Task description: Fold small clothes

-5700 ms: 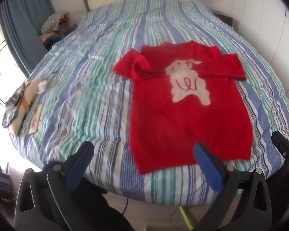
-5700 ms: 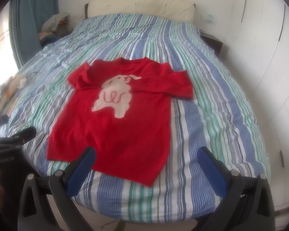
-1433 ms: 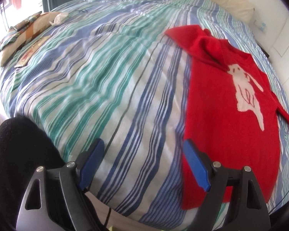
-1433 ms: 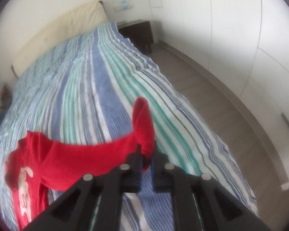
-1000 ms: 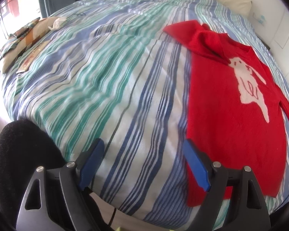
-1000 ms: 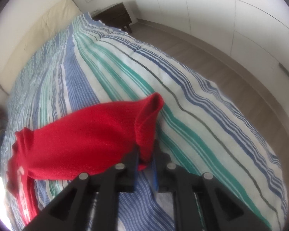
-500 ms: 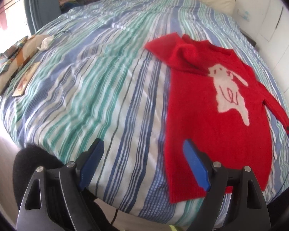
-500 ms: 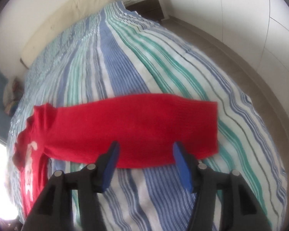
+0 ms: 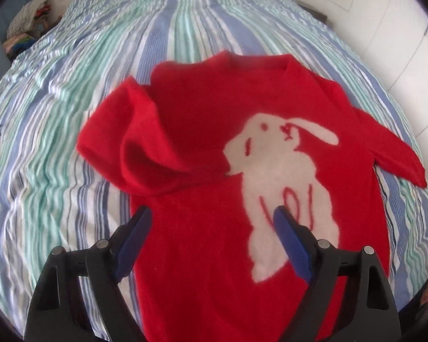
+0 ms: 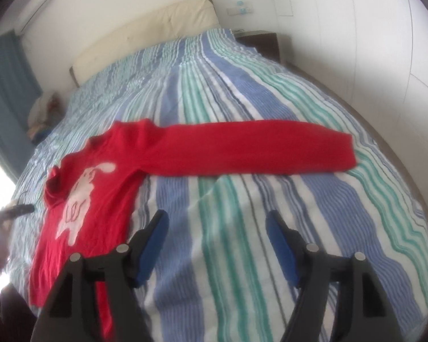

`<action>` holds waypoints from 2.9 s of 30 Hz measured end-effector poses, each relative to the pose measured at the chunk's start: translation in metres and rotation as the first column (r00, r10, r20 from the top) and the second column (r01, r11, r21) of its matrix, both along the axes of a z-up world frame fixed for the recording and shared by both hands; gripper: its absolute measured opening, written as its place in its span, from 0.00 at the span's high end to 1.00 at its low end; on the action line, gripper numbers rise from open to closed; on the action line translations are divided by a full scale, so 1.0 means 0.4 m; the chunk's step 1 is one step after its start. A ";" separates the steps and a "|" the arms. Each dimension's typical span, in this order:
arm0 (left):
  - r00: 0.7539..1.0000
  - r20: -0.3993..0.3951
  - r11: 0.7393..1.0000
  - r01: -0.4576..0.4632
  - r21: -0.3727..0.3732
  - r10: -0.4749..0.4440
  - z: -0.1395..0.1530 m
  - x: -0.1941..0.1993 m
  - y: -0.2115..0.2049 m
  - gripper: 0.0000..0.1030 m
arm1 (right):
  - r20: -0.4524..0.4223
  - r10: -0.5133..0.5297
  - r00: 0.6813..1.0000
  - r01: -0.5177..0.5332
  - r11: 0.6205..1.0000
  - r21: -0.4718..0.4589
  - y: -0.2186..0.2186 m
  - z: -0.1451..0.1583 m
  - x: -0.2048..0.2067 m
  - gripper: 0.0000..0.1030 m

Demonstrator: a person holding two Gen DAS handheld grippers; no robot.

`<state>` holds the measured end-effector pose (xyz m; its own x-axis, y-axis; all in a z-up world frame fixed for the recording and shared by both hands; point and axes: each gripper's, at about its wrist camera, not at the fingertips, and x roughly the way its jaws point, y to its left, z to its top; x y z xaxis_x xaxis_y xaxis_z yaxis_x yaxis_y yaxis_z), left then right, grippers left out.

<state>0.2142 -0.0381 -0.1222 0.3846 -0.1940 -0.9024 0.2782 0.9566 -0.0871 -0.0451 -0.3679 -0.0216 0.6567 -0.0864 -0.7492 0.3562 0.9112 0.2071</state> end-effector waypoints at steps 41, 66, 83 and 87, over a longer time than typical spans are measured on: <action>0.942 -0.247 0.965 -0.252 -0.068 0.228 0.182 0.234 0.743 0.98 | -0.146 0.213 0.966 -0.226 0.971 -0.078 0.226 -0.169 0.044 0.32; 0.731 -0.271 0.637 -0.681 -0.363 0.627 -0.098 0.230 1.016 0.33 | -0.195 0.226 0.954 -0.255 0.957 -0.136 0.254 -0.202 0.057 0.31; 0.637 -0.194 0.637 -0.768 -0.068 0.746 -0.123 0.136 1.001 0.96 | -0.211 0.228 0.950 -0.266 0.948 -0.173 0.265 -0.214 0.064 0.28; 0.650 -0.136 0.659 -0.752 0.027 0.748 -0.149 0.142 0.967 0.96 | -0.213 0.222 0.952 -0.259 0.952 -0.165 0.259 -0.214 0.060 0.26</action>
